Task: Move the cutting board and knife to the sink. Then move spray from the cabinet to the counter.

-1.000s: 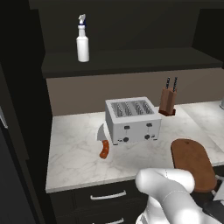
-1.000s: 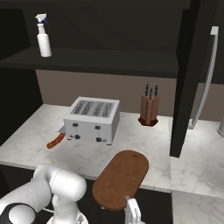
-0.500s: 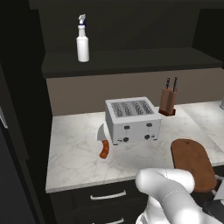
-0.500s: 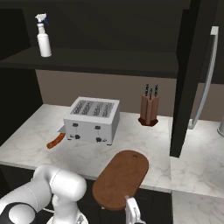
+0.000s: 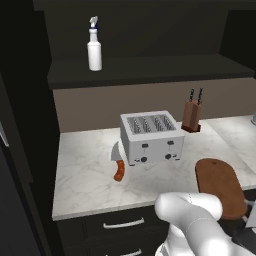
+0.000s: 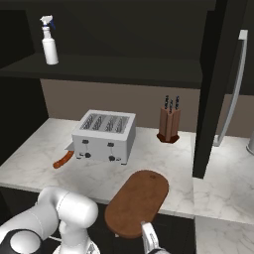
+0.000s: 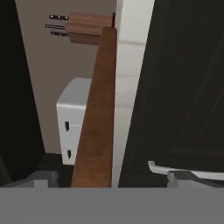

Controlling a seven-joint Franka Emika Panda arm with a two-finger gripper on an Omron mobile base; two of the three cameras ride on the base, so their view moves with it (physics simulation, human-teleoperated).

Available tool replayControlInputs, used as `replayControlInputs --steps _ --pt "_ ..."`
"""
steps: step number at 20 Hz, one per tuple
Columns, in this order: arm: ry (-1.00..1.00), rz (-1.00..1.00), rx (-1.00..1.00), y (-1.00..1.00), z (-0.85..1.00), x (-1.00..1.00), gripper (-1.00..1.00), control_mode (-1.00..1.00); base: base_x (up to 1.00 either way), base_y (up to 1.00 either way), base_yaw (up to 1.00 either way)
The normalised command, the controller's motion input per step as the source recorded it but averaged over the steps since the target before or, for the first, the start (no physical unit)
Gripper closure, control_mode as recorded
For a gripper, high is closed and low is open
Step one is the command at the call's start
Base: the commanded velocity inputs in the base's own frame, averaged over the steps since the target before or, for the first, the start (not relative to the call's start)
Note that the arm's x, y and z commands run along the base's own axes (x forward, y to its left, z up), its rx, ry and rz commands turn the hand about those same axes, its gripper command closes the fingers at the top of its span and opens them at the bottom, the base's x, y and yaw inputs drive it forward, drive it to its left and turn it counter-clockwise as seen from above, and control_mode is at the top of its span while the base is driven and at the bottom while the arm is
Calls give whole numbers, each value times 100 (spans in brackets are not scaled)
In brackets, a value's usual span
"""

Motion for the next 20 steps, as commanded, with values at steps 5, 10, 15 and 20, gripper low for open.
replayControlInputs --steps 5,10,15,20 --pt "3 5 -3 0 -1 4 -100 -100 0 0 0" --pt "4 5 -1 0 -3 4 -100 -100 0 0 0" --pt "5 6 0 0 -7 3 -100 -100 0 0 0" --pt "3 6 0 0 -10 1 -100 -100 0 0 0"
